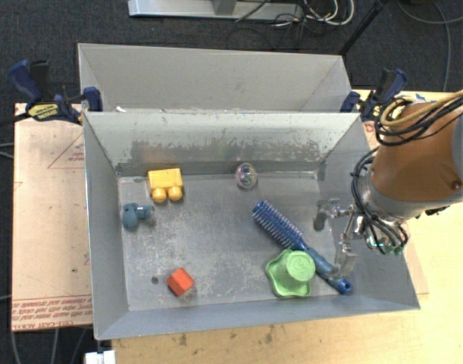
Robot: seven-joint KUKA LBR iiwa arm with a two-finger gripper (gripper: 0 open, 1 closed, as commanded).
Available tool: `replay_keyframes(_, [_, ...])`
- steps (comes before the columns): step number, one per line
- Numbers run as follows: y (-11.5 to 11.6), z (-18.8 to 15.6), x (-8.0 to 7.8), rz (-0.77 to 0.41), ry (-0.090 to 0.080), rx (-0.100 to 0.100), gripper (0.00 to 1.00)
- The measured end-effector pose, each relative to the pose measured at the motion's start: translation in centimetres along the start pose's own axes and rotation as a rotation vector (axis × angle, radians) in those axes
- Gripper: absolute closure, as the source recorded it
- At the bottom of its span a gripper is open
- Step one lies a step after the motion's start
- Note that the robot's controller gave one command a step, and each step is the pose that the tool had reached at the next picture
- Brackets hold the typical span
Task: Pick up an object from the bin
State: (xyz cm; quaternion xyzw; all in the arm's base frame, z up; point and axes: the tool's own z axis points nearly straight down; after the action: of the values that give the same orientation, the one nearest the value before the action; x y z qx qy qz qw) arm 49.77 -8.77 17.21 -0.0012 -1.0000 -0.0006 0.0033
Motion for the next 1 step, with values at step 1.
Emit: replay_keyframes(1, [3.42,7.62,-1.59,0.093,-0.022,0.0,0.0])
